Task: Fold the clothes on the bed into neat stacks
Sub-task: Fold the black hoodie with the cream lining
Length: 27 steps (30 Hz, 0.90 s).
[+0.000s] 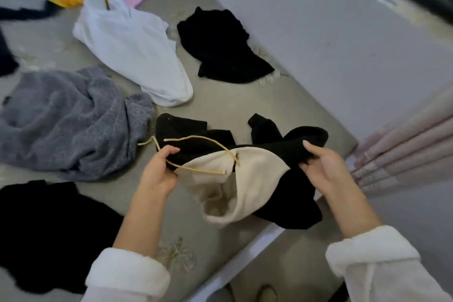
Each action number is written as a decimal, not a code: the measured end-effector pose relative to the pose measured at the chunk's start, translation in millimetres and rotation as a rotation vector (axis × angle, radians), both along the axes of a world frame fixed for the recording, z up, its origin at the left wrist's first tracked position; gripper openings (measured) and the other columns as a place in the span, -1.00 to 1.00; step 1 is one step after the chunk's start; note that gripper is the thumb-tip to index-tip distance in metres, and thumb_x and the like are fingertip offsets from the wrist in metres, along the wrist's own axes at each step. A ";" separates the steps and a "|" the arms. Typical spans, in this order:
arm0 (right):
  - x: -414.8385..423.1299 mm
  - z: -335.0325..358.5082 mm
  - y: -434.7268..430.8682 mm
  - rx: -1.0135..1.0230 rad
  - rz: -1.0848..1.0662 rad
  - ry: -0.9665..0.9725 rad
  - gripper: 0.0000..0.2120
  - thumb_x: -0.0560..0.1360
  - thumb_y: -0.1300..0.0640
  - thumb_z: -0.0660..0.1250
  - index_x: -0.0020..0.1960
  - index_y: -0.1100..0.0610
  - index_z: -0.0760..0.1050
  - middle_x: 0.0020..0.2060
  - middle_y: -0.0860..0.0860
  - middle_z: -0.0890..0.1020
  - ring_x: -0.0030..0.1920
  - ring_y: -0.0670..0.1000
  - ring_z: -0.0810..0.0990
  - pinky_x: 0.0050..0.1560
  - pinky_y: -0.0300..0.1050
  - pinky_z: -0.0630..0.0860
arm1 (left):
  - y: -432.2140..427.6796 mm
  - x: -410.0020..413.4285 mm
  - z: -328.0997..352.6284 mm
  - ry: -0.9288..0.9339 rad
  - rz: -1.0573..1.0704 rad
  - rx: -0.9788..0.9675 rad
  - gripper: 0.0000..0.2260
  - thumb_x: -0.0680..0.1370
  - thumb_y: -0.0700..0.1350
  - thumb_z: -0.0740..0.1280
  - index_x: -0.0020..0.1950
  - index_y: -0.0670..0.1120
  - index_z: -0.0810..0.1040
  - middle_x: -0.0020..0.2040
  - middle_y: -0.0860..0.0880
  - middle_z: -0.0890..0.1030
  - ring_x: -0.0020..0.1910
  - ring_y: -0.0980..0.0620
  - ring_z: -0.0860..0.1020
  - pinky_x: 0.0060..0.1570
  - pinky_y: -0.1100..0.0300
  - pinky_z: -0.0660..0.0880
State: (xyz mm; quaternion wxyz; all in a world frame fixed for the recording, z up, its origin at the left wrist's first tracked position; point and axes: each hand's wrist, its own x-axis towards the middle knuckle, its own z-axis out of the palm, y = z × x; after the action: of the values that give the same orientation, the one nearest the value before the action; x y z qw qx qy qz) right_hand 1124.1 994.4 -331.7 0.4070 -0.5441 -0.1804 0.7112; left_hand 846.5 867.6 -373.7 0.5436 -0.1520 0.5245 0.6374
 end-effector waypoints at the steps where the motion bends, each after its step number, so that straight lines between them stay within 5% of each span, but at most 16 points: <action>1: 2.0 13.8 2.1 0.028 -0.001 0.024 -0.62 0.57 0.32 0.20 0.38 0.32 0.34 0.18 0.21 0.55 0.17 0.13 0.55 0.19 0.01 0.48 | -2.9 1.8 18.9 0.015 -0.014 0.038 -0.83 0.52 -0.29 0.19 0.05 -0.16 0.51 -0.11 -0.17 0.64 -0.18 -0.12 0.63 -0.32 0.11 0.62; 4: 8.2 56.2 13.5 0.133 0.015 0.095 -0.70 0.61 0.19 0.18 0.30 0.29 0.42 0.17 0.18 0.56 0.19 0.10 0.54 0.20 -0.05 0.46 | -9.4 0.2 73.4 0.076 -0.047 0.156 -0.82 0.49 -0.25 0.19 -0.10 -0.16 0.59 -0.19 -0.15 0.67 -0.22 -0.13 0.65 -0.25 0.06 0.61; 7: 8.8 99.7 35.7 0.322 0.040 0.130 -0.80 0.61 0.11 0.19 0.13 0.18 0.49 -0.04 0.06 0.64 0.00 0.00 0.62 0.06 -0.13 0.54 | -6.1 -11.2 121.1 0.173 -0.034 0.269 -0.75 0.49 -0.12 0.25 -0.29 -0.10 0.68 -0.21 -0.10 0.68 -0.21 -0.09 0.66 -0.14 0.04 0.56; 11: -10.0 131.8 84.5 0.451 0.120 0.071 -0.89 0.61 0.10 0.20 0.03 0.09 0.49 -0.14 0.00 0.65 -0.13 -0.03 0.65 -0.17 -0.14 0.60 | 13.7 -34.0 161.6 0.268 0.075 0.180 -0.81 0.52 0.09 0.28 -0.22 0.02 0.51 -0.34 0.03 0.58 -0.20 0.03 0.51 -0.10 0.09 0.34; 15: -52.6 135.8 134.0 0.387 0.313 -0.087 -0.84 0.64 0.11 0.16 0.20 0.09 0.38 0.09 0.08 0.54 0.12 0.09 0.52 0.11 0.07 0.48 | 38.6 -47.9 187.0 0.203 0.114 0.005 -0.80 0.55 0.09 0.25 -0.15 -0.02 0.46 -0.04 -0.05 0.53 0.07 -0.12 0.46 0.18 -0.01 0.22; 18: -83.0 159.6 166.5 0.446 0.407 -0.102 -0.85 0.64 0.11 0.16 0.19 0.07 0.40 0.08 0.06 0.53 0.10 0.07 0.51 0.25 0.13 0.42 | 56.2 -54.8 212.1 0.283 0.213 0.002 -0.79 0.56 0.07 0.28 -0.19 -0.02 0.47 -0.06 -0.01 0.53 -0.06 -0.03 0.48 0.09 0.06 0.28; 22: -98.2 201.4 196.7 0.595 0.395 0.123 -0.94 0.64 0.12 0.17 0.05 0.03 0.42 0.03 0.02 0.57 0.11 0.04 0.55 0.14 -0.03 0.52 | 67.1 -57.7 250.1 0.486 0.386 0.320 -0.85 0.57 0.03 0.29 -0.09 -0.02 0.57 -0.17 0.03 0.68 -0.16 0.05 0.64 0.02 0.09 0.53; 27: -74.9 207.9 194.8 0.757 0.383 0.217 -0.90 0.62 0.13 0.21 0.01 0.07 0.50 -0.06 0.00 0.60 -0.01 -0.02 0.60 0.10 -0.14 0.56 | 53.4 -28.7 253.7 0.594 0.558 0.706 -0.82 0.58 -0.09 0.27 0.00 -0.13 0.64 0.06 -0.10 0.66 0.14 -0.05 0.61 0.21 0.06 0.50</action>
State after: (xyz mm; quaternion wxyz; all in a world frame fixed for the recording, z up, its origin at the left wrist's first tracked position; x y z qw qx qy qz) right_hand 1049.3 1189.2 -123.8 0.4552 -0.2354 -0.4820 0.7106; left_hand 817.7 921.0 -119.9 0.1997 0.0933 0.3493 0.9107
